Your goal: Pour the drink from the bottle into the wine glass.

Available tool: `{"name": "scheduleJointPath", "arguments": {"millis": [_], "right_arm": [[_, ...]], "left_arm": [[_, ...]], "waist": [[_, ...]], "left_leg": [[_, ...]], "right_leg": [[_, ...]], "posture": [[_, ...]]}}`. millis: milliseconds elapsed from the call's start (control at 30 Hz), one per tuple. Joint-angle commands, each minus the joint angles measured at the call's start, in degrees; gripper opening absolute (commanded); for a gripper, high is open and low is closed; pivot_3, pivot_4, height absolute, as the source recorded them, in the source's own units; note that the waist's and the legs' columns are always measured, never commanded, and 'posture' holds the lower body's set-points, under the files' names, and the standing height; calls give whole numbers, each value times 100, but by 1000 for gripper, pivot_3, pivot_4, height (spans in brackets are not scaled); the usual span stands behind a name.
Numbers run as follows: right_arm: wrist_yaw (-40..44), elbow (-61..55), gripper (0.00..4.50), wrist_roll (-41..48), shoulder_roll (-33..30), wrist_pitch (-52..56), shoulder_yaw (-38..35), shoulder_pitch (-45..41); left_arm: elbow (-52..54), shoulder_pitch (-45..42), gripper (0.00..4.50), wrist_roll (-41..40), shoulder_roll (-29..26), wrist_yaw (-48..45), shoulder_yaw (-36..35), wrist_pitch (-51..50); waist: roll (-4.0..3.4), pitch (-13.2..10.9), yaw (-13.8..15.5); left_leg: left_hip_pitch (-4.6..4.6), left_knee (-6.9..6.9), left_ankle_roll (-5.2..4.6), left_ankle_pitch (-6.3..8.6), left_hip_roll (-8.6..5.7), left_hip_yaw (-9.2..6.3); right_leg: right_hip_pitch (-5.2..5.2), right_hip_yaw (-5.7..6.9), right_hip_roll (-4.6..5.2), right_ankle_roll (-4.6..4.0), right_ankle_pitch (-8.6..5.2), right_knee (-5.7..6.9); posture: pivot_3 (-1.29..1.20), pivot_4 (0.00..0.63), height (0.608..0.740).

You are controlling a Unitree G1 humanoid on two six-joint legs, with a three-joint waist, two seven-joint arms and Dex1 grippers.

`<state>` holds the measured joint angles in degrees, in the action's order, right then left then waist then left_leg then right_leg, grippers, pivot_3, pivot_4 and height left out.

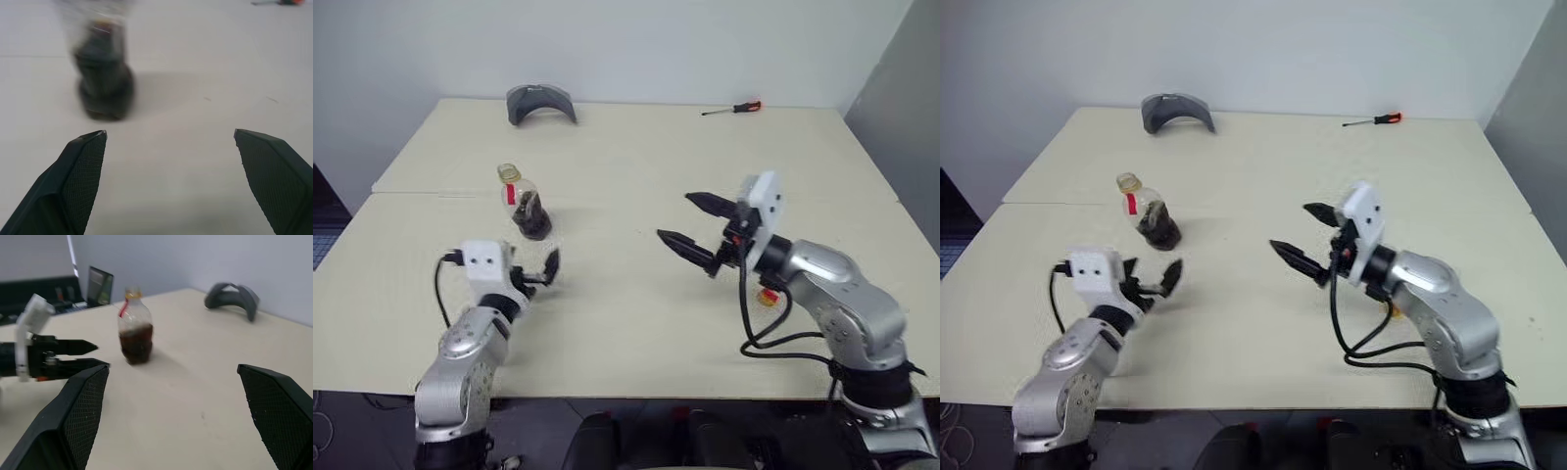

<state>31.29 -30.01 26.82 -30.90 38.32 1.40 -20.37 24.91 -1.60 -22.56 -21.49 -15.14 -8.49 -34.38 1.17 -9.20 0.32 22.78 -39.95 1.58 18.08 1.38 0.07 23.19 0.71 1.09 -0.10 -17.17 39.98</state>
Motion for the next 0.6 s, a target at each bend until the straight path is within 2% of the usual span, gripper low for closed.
{"name": "scheduleJointPath", "arguments": {"millis": [33,133,400,600], "right_arm": [[-231,-118,4500,-809,-558,-337,-259,388],[-229,7,4500,-1455,-1036,-892,-320,909],[-224,40,4500,-2181,-1455,-1274,-504,1495],[-46,264,4500,-2528,-1645,-1426,-370,1651]], "left_arm": [[306,-269,4481,105,-524,-1146,726,511],[189,-447,4481,-157,-695,-1853,997,680],[-297,-1075,4481,-351,-1160,-3701,1551,1175],[-1066,-1661,4481,-28,-1070,-4161,1773,1729]], "waist": [[-2,1,-9],[-5,2,-29],[-9,2,-57],[-8,2,-42]], "left_leg": [[-2,2,0,0,0,1],[-6,7,7,-4,0,9],[-12,8,6,-3,7,12],[-9,6,3,-2,4,13]], "right_leg": [[-1,-1,-1,0,0,1],[-1,-7,-5,-1,-1,-1],[-2,-12,-17,0,-2,0],[-2,-12,-17,0,-2,-3]], "posture": [[0,150,740],[0,150,740],[0,150,740],[0,150,740]]}}
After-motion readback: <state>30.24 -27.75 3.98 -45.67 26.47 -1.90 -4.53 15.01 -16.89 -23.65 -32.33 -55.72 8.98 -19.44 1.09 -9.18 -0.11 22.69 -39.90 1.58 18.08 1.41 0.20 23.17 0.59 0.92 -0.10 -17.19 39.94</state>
